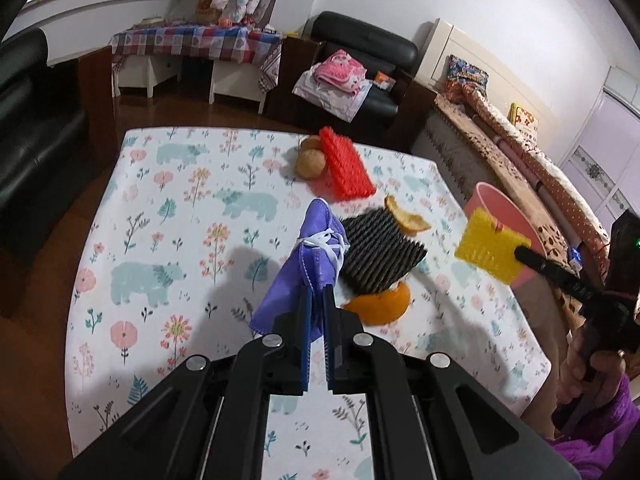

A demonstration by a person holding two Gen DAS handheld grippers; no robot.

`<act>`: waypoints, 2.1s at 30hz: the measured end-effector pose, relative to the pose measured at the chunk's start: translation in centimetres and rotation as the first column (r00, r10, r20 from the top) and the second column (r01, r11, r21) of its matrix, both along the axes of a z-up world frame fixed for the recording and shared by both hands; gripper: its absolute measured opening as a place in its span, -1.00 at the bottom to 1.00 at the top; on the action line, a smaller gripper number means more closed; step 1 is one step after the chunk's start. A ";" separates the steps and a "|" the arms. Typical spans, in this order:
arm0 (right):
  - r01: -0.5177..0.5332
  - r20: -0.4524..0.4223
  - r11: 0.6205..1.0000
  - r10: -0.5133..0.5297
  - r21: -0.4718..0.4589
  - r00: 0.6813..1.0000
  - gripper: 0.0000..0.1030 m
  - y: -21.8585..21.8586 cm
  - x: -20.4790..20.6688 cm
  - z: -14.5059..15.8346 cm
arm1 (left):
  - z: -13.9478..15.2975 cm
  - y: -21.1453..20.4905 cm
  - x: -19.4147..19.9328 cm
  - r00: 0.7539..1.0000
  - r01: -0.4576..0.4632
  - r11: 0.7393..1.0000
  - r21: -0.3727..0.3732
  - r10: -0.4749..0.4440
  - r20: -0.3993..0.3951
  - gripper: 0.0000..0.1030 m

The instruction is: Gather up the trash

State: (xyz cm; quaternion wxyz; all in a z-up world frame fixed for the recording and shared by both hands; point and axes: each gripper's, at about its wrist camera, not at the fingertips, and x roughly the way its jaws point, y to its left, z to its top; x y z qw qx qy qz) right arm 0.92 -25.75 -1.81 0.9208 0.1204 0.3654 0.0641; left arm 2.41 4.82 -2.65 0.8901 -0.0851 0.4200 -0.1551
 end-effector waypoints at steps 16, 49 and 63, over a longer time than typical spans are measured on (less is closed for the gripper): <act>-0.162 -0.198 0.987 0.160 0.009 0.967 -0.24 1.1 -0.6 -3.1 | 0.7 -1.3 0.6 1.000 0.025 1.000 -0.009 -0.025 0.012 -0.91; -0.305 -0.112 0.952 0.303 0.004 0.946 -0.98 2.0 -0.1 -2.1 | 2.1 -2.8 0.1 0.998 0.056 0.998 0.002 -0.056 0.035 -0.91; -0.408 -0.199 0.886 0.368 -0.220 0.908 -0.72 5.3 1.1 -4.6 | 1.8 -2.9 -0.2 0.998 0.053 0.999 -0.001 -0.053 0.019 -0.91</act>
